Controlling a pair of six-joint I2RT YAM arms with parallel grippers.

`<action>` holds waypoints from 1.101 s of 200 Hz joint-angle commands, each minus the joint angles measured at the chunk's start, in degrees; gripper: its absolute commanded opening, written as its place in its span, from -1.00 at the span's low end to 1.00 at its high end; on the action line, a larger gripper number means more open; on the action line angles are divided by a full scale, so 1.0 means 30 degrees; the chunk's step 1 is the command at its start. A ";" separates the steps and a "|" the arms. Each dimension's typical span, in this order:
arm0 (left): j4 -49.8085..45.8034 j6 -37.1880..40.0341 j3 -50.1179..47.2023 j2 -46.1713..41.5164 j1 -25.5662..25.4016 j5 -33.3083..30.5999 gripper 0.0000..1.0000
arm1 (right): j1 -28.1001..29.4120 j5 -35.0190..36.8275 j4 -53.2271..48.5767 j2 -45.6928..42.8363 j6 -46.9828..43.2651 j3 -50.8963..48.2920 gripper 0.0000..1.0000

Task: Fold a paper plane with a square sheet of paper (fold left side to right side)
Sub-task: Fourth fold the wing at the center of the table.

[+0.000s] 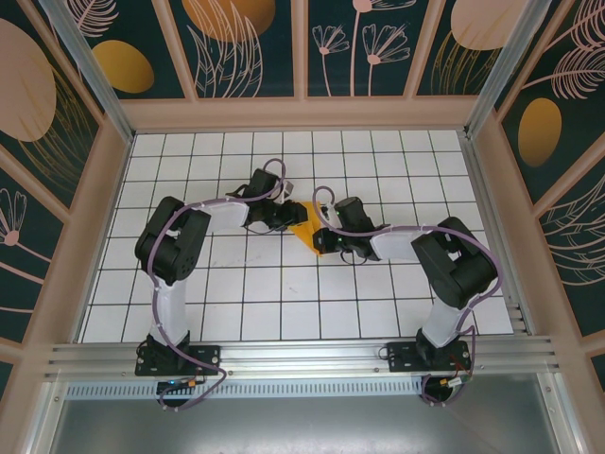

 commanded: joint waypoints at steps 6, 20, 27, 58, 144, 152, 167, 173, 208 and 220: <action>-0.0135 0.0023 0.0587 0.0558 -0.0178 0.0040 -0.30 | -0.0250 -0.0544 0.0851 -0.0223 0.0377 -0.0376 -0.83; -0.0230 0.0043 0.0776 0.0724 -0.0221 0.0069 -0.28 | -0.0345 -0.0679 0.0943 -0.0141 0.0435 -0.0438 -0.83; -0.0289 0.0071 0.0861 0.0807 -0.0236 0.0079 -0.27 | -0.0382 -0.0727 0.0957 -0.0067 0.0464 -0.0435 -0.82; -0.0751 0.0311 0.1118 0.1382 -0.0381 -0.0289 -0.27 | -0.0451 -0.1033 0.1106 0.0295 0.0581 -0.0398 -0.81; -0.1204 0.0565 0.0887 0.1758 -0.0412 -0.0940 -0.26 | -0.0847 -0.1830 0.0776 -0.0285 0.0695 -0.0379 -0.50; -0.1183 0.0572 0.0856 0.1758 -0.0412 -0.0994 -0.26 | -0.0983 -0.2114 0.0724 -0.0557 0.0724 -0.0387 -0.46; -0.1205 0.0576 0.0828 0.1742 -0.0411 -0.0991 -0.26 | -0.1012 -0.2693 0.0629 -0.1119 0.0859 -0.0380 -0.37; -0.1205 0.0578 0.0800 0.1740 -0.0412 -0.0977 -0.26 | -0.1274 -0.2995 0.0647 -0.1296 0.0969 -0.0379 -0.32; -0.1322 0.0668 0.0750 0.1538 -0.0412 -0.1067 -0.26 | -0.2846 -0.4396 0.1205 -0.1514 0.1892 0.0031 -0.21; -0.1315 0.0638 0.0733 0.1513 -0.0410 -0.1061 -0.26 | -0.3236 -0.4757 0.1267 -0.1070 0.2169 0.0499 -0.20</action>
